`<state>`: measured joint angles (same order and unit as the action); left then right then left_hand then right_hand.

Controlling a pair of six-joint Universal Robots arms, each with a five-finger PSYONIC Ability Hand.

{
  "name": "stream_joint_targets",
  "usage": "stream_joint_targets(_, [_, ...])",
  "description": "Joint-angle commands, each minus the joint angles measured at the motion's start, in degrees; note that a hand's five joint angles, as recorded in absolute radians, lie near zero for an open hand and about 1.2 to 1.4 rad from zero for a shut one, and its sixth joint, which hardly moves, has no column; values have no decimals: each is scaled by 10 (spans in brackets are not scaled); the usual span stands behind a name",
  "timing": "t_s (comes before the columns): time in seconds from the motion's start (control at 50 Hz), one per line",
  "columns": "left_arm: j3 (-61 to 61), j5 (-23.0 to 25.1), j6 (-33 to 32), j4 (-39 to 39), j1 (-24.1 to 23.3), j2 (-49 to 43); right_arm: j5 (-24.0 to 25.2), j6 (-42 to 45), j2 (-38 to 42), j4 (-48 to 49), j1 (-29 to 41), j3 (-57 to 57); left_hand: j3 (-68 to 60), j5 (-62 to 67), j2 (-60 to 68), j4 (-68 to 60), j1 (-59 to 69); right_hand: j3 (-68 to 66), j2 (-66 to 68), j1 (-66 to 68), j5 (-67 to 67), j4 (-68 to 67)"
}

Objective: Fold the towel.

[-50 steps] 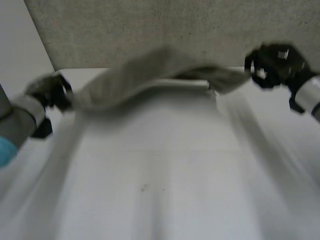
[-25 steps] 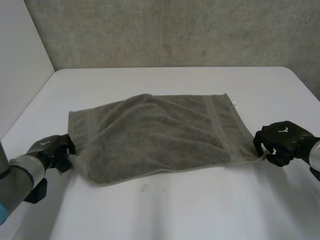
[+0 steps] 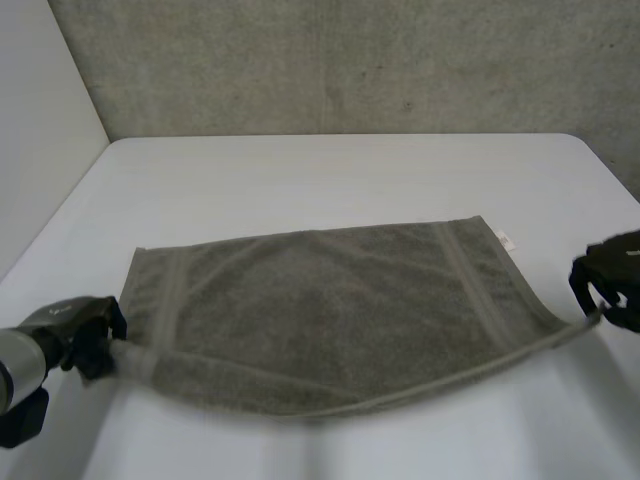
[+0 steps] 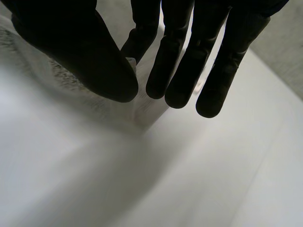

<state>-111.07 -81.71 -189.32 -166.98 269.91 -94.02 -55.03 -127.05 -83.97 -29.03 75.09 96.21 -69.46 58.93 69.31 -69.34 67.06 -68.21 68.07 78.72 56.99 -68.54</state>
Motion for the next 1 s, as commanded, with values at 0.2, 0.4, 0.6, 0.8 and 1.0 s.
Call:
stream_joint_targets(0.2, [286, -31, 70, 1, -31, -256, -125, -231, 269, 202, 193, -248, -97, 102, 99, -98, 121, -118, 119, 13, 130, -115])
stream_joint_targets(0.4, [440, -70, 79, 19, -53, -386, -197, -309, 360, 333, 230, -336, -97, 102, 99, -98, 121, -118, 119, 13, 130, -115])
stream_joint_targets(0.6, [540, -81, 103, 53, -68, -463, -249, -338, 400, 482, 243, -348, -97, 102, 99, -98, 121, -118, 119, 13, 130, -115])
stream_joint_targets(0.8, [618, -93, 105, 83, -79, -505, -264, -336, 458, 484, 247, -398, -97, 102, 99, -98, 121, -118, 119, 13, 130, -115])
stream_joint_targets(1.0, [656, -111, 127, 83, -82, -508, -268, -334, 478, 488, 247, -406, -97, 102, 99, -98, 121, -118, 119, 13, 130, -115])
